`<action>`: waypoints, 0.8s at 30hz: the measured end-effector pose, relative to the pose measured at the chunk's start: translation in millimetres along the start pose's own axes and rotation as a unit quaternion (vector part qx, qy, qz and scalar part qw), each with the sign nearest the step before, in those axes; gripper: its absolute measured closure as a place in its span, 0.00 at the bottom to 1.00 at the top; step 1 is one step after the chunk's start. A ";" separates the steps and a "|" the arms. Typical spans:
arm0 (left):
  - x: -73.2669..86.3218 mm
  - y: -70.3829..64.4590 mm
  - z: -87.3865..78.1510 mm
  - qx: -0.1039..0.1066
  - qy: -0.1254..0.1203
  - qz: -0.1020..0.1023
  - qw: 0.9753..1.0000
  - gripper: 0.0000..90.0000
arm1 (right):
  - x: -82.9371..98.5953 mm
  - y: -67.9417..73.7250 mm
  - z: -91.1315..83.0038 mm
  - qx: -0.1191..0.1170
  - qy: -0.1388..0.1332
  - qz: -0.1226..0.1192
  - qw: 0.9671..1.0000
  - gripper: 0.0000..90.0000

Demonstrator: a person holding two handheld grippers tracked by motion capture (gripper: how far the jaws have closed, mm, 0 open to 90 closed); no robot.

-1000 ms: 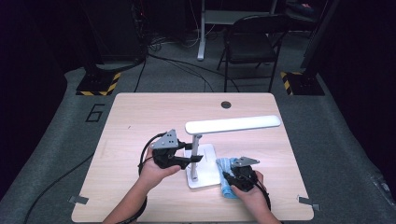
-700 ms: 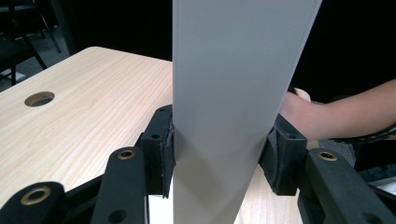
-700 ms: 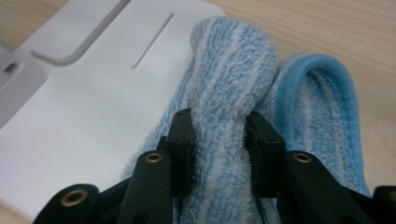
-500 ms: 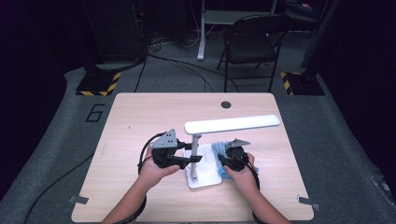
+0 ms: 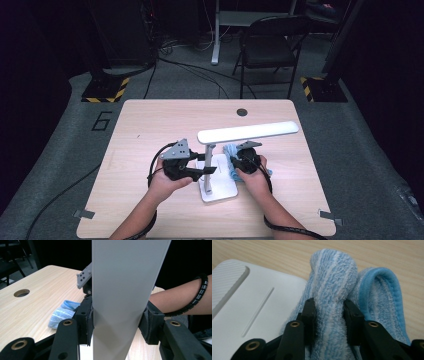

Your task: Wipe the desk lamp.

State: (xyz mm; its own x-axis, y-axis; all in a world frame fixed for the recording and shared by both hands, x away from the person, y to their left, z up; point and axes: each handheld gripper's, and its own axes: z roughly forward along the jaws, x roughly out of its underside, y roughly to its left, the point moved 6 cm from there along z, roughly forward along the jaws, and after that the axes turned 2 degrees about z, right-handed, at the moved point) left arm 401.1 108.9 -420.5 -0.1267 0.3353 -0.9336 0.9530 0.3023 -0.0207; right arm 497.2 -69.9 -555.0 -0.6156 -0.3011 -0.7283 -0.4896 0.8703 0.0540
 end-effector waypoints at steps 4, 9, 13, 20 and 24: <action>-0.1 0.0 0.1 0.000 0.001 0.000 1.000 0.58 | 11.8 4.1 -12.8 -0.014 0.005 0.002 1.000 0.74; 0.0 0.1 0.7 -0.003 -0.001 -0.002 1.000 0.58 | 31.0 8.6 -32.0 -0.033 0.002 0.003 0.999 0.74; 0.3 0.3 0.1 -0.002 -0.001 -0.002 1.000 0.58 | 46.4 14.0 -48.0 -0.045 0.004 0.001 0.999 0.74; 0.7 0.1 -0.4 0.000 0.000 -0.002 1.000 0.58 | 71.1 22.9 -73.8 -0.065 0.010 0.001 0.998 0.73; 0.5 0.2 0.3 -0.001 -0.003 -0.004 1.000 0.58 | 72.5 23.5 -74.7 -0.064 0.012 -0.008 0.998 0.72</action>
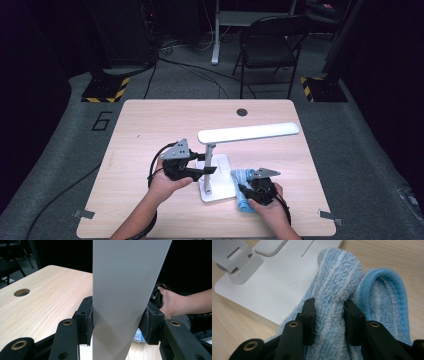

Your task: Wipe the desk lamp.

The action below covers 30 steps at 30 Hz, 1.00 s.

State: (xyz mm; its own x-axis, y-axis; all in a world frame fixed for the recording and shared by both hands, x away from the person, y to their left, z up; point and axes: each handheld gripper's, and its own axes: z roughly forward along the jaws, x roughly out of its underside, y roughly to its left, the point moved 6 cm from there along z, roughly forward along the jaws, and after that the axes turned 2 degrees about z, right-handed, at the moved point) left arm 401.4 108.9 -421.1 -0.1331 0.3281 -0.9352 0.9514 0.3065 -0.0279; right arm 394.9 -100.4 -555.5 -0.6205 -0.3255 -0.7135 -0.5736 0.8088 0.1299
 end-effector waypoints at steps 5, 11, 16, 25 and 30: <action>-0.1 0.3 0.1 0.003 0.000 -0.003 1.000 0.57 | -5.0 -1.6 5.4 0.012 0.001 -0.013 1.000 0.72; 0.3 0.6 0.0 0.004 -0.002 -0.004 1.000 0.57 | -17.0 -9.9 16.5 0.016 -0.003 -0.015 1.000 0.71; 0.5 0.5 -0.1 0.004 -0.004 -0.004 1.000 0.57 | -30.1 -15.3 27.7 0.025 -0.002 0.002 1.000 0.70; 1.0 1.0 -0.3 0.006 -0.007 -0.007 1.000 0.57 | -49.6 -27.5 45.2 0.028 -0.005 0.022 0.999 0.68; 0.8 1.1 0.0 0.006 -0.006 -0.008 1.000 0.57 | -55.7 -31.1 50.8 0.031 -0.006 0.024 0.999 0.68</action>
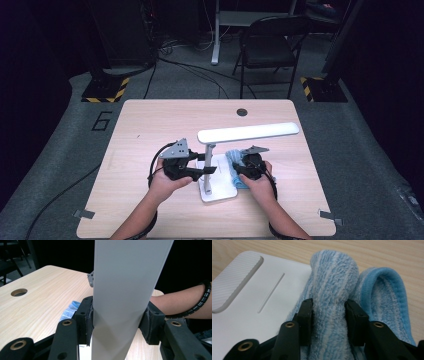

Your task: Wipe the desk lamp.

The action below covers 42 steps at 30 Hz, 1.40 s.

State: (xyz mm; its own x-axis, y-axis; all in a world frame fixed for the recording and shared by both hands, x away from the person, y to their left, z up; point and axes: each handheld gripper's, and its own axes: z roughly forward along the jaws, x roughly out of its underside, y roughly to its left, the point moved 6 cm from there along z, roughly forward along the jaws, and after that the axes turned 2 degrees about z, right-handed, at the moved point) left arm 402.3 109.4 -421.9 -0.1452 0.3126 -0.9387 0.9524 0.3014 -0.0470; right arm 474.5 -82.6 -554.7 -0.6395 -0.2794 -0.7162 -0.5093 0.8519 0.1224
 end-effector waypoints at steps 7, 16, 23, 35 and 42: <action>-0.3 -0.1 0.3 0.000 -0.001 0.000 1.000 0.57 | -6.4 -3.0 6.0 0.000 -0.003 -0.003 1.000 0.67; -0.6 3.7 1.7 -0.010 -0.006 -0.002 1.000 0.57 | -11.8 -7.6 4.4 0.003 -0.007 -0.009 1.000 0.68; -1.0 9.6 2.8 -0.023 -0.010 -0.005 1.000 0.57 | -15.9 -4.4 -8.6 0.004 -0.025 -0.013 1.000 0.70; -2.4 18.1 5.5 -0.047 -0.014 -0.009 0.999 0.57 | -0.7 9.8 -42.8 -0.019 -0.054 -0.021 0.998 0.70; -3.1 26.8 6.2 -0.065 -0.018 -0.021 0.997 0.57 | 15.1 20.6 -55.7 -0.029 -0.041 -0.034 0.998 0.70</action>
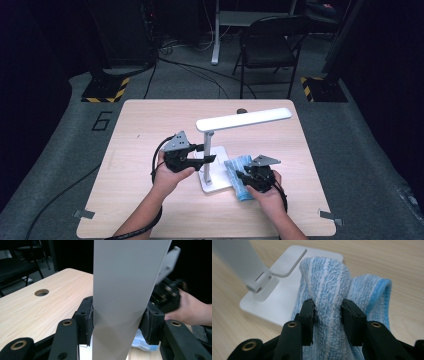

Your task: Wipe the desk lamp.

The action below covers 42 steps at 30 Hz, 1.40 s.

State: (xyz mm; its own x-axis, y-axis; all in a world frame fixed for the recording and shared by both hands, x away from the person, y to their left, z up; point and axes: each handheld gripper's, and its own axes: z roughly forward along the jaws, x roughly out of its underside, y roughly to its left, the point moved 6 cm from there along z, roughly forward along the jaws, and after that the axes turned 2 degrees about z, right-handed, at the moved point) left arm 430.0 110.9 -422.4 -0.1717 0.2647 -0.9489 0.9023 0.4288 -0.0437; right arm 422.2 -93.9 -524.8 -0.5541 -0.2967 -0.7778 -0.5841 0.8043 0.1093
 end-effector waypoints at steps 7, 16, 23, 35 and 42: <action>-0.5 6.3 -0.6 -0.020 0.000 0.006 1.000 0.58 | 15.0 11.2 -2.9 -0.004 0.011 -0.003 1.000 0.70; 1.4 14.4 -4.1 -0.045 -0.005 0.001 0.999 0.58 | 24.6 25.3 3.0 -0.010 0.036 -0.024 0.999 0.75; 2.3 14.3 -4.0 -0.042 -0.004 -0.003 0.999 0.57 | 28.1 39.7 18.8 -0.006 0.051 -0.032 0.998 0.77; 2.9 13.2 -3.6 -0.043 -0.004 -0.006 0.999 0.57 | 17.4 80.1 39.0 -0.036 0.058 -0.072 0.995 0.77; 3.7 13.3 -5.5 -0.037 -0.009 -0.012 0.999 0.57 | 14.1 105.2 47.3 -0.060 0.063 -0.114 0.990 0.81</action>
State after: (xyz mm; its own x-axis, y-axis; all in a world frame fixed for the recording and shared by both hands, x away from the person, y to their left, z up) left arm 439.2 122.3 -424.7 -0.1847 0.2392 -0.9532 0.8661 0.4980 -0.0428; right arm 381.0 10.8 -553.6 -0.4649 -0.5309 -0.7085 -0.7645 0.6444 0.0188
